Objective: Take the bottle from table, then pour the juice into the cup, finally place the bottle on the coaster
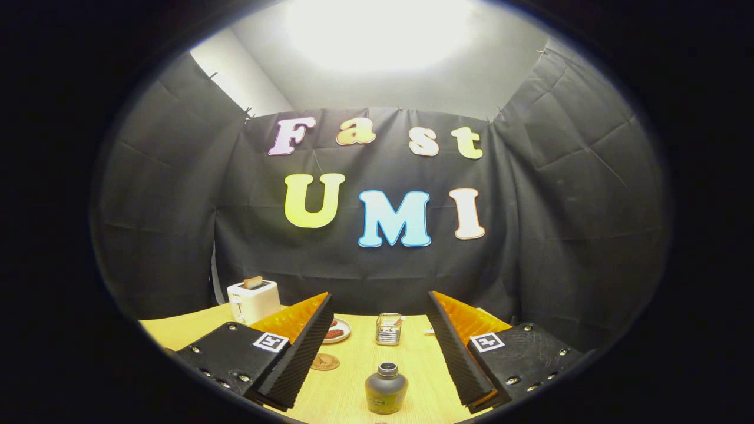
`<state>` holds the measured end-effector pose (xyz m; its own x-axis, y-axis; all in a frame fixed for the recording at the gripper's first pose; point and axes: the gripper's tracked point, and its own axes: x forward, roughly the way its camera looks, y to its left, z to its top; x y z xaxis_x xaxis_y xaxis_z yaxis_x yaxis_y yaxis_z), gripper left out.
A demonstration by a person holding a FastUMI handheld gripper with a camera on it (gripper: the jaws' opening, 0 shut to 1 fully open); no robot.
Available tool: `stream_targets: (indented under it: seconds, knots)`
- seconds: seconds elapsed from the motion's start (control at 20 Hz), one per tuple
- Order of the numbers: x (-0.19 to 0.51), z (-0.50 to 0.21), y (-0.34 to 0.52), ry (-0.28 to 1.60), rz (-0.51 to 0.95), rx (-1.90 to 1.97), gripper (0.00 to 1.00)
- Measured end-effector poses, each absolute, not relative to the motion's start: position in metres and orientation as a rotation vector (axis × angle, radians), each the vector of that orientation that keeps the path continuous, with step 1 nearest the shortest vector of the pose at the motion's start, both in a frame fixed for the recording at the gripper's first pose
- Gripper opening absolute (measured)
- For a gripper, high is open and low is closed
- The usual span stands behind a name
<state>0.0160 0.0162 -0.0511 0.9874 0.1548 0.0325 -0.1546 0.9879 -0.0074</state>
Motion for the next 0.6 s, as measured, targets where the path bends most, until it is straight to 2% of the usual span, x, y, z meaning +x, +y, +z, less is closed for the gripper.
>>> stream_targets:
  seconds: [0.6]
  knots:
    - [0.043,-0.132,0.012,0.115,0.174,0.015,0.97]
